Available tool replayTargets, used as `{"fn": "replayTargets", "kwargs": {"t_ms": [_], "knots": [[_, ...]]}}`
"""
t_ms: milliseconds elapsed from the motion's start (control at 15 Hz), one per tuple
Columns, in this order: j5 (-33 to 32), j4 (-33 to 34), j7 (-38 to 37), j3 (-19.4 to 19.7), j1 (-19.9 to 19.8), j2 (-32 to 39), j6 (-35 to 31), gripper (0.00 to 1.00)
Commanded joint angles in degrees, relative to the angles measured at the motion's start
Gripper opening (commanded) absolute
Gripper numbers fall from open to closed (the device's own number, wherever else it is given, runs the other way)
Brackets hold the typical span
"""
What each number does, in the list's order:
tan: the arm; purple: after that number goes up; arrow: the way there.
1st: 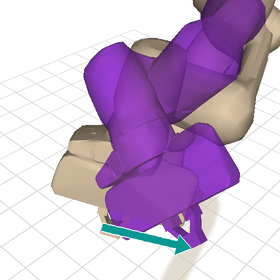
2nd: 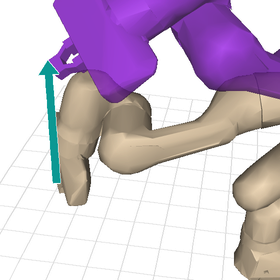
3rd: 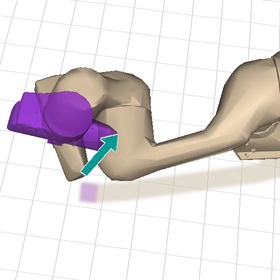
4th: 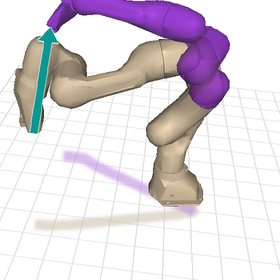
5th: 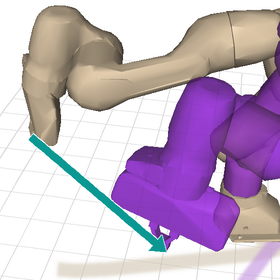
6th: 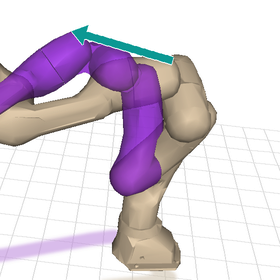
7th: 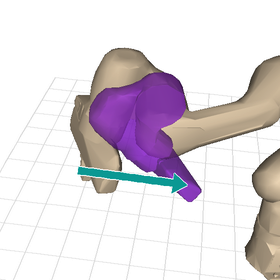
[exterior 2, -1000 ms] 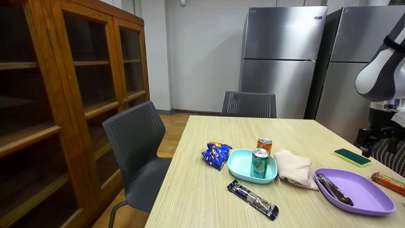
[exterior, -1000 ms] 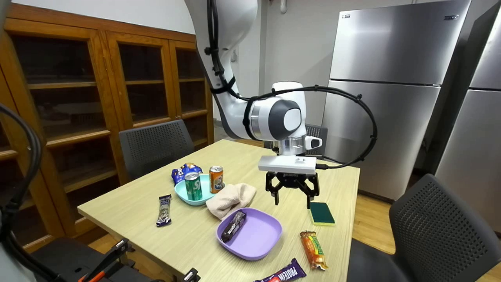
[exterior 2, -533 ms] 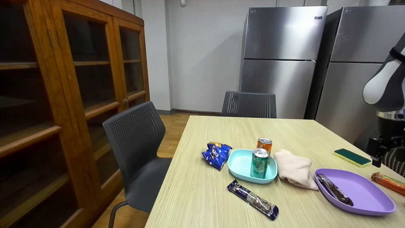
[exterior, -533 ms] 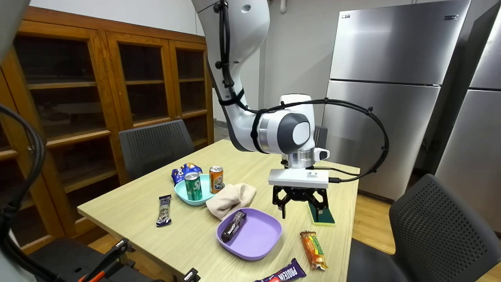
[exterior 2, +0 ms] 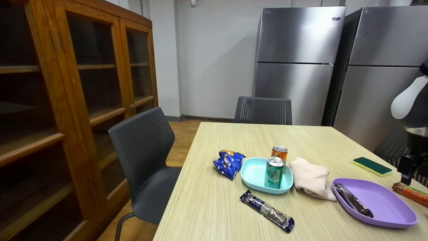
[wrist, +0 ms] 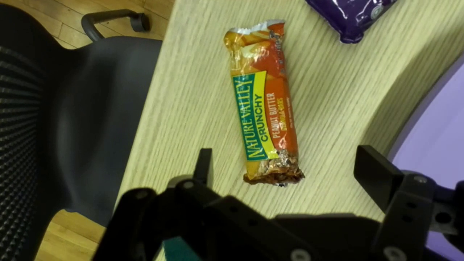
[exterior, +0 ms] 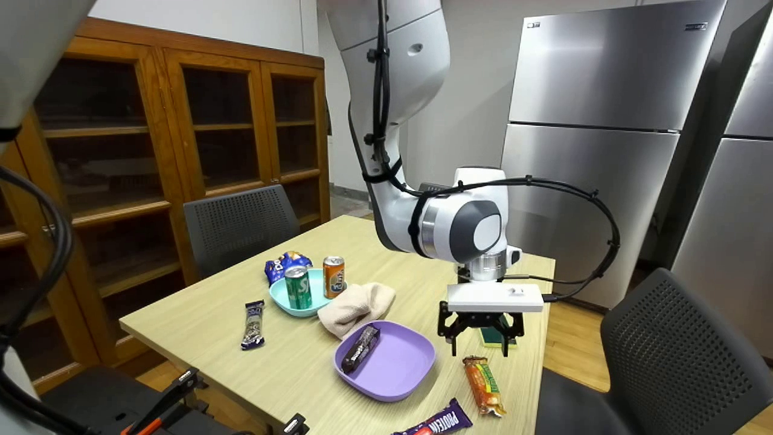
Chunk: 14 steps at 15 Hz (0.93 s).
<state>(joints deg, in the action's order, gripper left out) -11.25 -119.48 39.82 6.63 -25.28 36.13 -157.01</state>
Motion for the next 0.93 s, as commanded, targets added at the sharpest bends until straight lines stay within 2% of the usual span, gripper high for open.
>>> {"fn": "replayTargets", "kwargs": {"t_ms": [0, 667, 733, 800, 867], "knots": [[0.21, 3.65, 7.09, -3.03, -3.53, 3.5, -0.75, 1.0], [0.91, 7.11, 11.25, -3.36, -5.11, 8.23, -0.41, 1.0], [0.87, 7.22, 11.62, -3.43, -5.33, 8.33, -0.36, 0.75], [0.93, 7.28, 11.93, -3.52, -5.57, 8.41, -0.56, 0.74], [1.04, 7.37, 12.01, -3.57, -5.71, 8.44, -0.41, 0.65]]}}
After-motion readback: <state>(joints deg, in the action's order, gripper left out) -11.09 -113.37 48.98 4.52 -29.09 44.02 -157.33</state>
